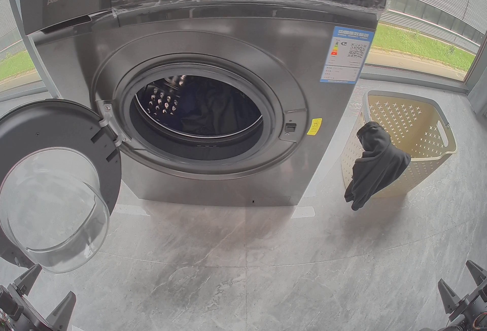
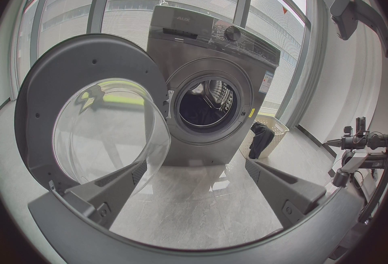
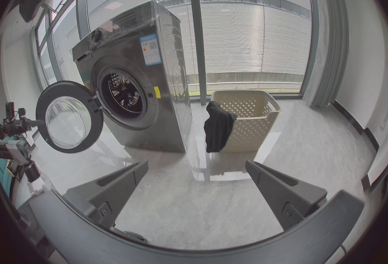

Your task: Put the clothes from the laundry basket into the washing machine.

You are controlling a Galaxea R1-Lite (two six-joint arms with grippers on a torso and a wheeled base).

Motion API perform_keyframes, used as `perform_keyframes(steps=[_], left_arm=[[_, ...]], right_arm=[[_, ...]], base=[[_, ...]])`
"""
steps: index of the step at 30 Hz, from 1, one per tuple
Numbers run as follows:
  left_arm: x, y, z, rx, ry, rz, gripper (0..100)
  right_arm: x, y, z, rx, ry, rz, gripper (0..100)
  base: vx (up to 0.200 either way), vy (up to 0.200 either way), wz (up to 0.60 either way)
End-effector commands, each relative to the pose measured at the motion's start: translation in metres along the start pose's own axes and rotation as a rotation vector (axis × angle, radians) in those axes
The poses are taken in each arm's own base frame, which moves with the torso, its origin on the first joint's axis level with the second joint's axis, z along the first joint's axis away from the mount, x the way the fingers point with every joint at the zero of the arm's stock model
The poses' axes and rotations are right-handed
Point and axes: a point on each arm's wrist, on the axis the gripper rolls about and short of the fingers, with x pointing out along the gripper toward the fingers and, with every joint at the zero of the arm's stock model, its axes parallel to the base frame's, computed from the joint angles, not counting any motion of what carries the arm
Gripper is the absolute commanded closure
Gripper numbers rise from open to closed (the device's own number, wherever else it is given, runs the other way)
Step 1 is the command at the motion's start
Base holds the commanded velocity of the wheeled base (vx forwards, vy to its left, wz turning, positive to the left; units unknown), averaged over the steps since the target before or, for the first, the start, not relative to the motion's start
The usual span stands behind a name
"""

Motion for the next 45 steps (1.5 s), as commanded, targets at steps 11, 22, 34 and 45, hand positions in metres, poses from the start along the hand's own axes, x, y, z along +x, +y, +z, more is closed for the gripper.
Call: perform_keyframes(steps=[11,22,34,45], left_arm=[[-0.0106,0.0003,-0.0129,0.177,-0.05,0.482,0],[-0.0123,-0.0057,-0.0214,0.114,-0.037,0.233,0],[-0.0124,-0.0061,-0.0215,0.086,-0.043,0.228,0],[-0.0124,-0.006,-0.0215,0.086,-0.043,0.228,0]], right_arm=[[-0.0098,0.0013,-0.0063,-0.026,-0.174,-0.064,0],[-0.0098,0.0014,-0.0063,-0.029,-0.174,-0.061,0],[-0.0098,0.0014,-0.0062,-0.028,-0.175,-0.061,0],[-0.0098,0.0014,-0.0062,-0.028,-0.175,-0.061,0]], base=[[0.0,-0.109,0.0],[0.0,0.0,0.0],[0.0,-0.117,0.0],[0.0,-0.2,0.0]])
